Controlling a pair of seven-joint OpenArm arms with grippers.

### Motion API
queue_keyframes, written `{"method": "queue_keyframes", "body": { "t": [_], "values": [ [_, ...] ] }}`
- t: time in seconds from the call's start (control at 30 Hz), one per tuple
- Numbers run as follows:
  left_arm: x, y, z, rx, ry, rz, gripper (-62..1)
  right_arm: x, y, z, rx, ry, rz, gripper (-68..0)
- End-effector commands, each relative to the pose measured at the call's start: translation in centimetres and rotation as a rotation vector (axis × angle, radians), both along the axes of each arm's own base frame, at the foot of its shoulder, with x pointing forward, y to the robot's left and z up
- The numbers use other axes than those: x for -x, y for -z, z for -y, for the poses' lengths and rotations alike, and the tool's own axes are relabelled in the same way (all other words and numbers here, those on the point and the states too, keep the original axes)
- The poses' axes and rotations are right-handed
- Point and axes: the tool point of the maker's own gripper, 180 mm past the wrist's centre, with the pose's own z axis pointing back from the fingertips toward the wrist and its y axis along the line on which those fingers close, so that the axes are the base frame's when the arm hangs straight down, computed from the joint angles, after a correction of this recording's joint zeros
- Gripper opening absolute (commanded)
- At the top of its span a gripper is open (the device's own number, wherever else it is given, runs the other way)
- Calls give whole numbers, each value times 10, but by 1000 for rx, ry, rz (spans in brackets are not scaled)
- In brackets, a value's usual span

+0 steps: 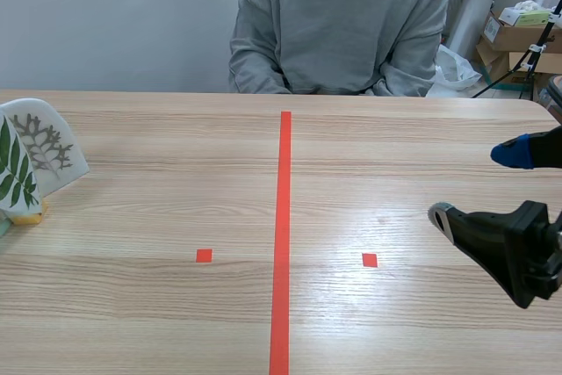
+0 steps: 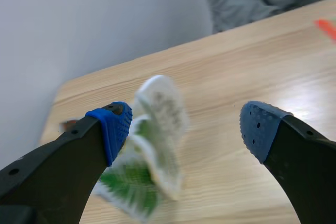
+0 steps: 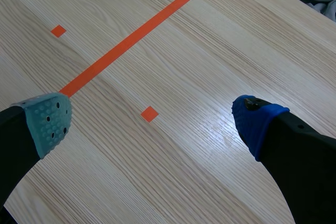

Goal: Do the leaf sorting experiment

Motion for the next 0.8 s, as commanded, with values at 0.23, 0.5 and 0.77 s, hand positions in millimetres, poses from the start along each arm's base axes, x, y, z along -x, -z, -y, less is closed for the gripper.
{"method": "queue_keyframes", "body": {
  "t": [0.23,0.5,0.77],
  "values": [
    [32,5,68,75,213,-94,-157,-4,-6,0,-11,3,22,-41],
    [62,26,107,130,322,-221,-157,-4,-6,0,-10,3,22,-41],
    [78,41,115,171,336,-301,-157,-4,-6,0,-11,3,22,-41]
  ]
}}
